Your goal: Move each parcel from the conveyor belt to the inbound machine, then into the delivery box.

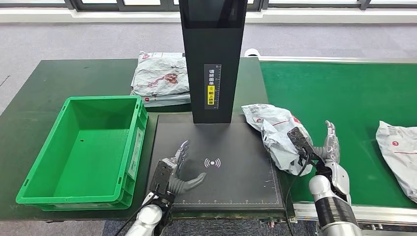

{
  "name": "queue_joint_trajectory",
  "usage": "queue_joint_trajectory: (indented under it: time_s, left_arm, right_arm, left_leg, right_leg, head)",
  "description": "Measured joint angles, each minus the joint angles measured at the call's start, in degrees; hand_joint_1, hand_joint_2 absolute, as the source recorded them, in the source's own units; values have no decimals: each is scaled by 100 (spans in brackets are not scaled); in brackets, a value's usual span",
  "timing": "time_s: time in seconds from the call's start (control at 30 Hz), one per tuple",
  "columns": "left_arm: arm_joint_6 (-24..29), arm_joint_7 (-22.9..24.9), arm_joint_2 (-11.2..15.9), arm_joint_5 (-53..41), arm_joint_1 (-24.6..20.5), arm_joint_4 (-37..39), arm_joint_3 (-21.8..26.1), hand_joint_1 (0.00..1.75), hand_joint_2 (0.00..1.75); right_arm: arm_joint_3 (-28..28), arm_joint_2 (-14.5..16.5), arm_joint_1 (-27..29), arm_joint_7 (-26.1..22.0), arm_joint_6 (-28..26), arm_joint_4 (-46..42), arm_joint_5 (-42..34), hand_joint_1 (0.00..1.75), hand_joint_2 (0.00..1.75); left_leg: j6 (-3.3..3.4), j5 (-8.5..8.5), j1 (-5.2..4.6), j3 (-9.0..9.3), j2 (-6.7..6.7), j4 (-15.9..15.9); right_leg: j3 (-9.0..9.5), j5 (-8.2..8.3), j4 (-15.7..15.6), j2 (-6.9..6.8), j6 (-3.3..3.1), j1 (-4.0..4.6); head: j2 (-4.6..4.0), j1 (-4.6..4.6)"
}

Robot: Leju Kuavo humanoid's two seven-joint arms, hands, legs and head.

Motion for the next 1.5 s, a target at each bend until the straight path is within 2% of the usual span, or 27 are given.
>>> queue_joint_trajectory:
  time_s: [0.1,0.23,0.33,0.9,1.17,1.3,1.5]
  left_arm:
    - [2,-1,0,0,1,0,0,0,175]
    - [-38,-22,0,11,-6,8,-3,0,175]
    - [-81,-47,1,30,-19,45,-8,0,175]
    - [-100,-56,2,37,-36,94,-11,0,175]
    - [-199,-126,-2,-46,-145,168,-89,0,175]
    - [-199,-155,-13,-56,-234,252,-131,0,175]
    - [-190,-161,-12,-56,-244,250,-134,0,175]
  right_arm:
    - [0,0,0,-1,116,2,-25,0,175]
    - [36,4,-68,-198,773,184,-264,0,175]
    - [123,19,-103,-389,1049,465,-409,0,175]
    - [234,33,-209,-446,1117,902,-448,0,175]
    - [750,163,-511,-672,1704,1648,-110,0,175]
    - [1123,315,-737,-720,1758,2140,-39,175,175]
    - [1294,390,-850,-730,1694,2398,-418,175,175]
  left_leg:
    - [0,0,0,0,0,0]
    - [0,0,1,0,1,0]
    - [0,0,1,0,-2,0]
    - [0,0,1,0,-1,0]
    - [-5,-3,8,12,25,-1]
    - [-33,-34,14,29,108,-2]
    - [-65,-74,44,78,191,-6]
  right_leg:
    - [0,0,0,0,0,0]
    - [0,0,0,1,0,1]
    - [0,0,0,-3,0,1]
    - [0,0,0,-2,0,1]
    - [3,3,1,25,-4,7]
    - [17,7,-1,104,-18,20]
    - [59,-1,-1,189,-48,36]
  head:
    - [0,0]
    - [1,0]
    - [0,0]
    - [0,0]
    - [0,2]
    - [0,2]
    - [-1,2]
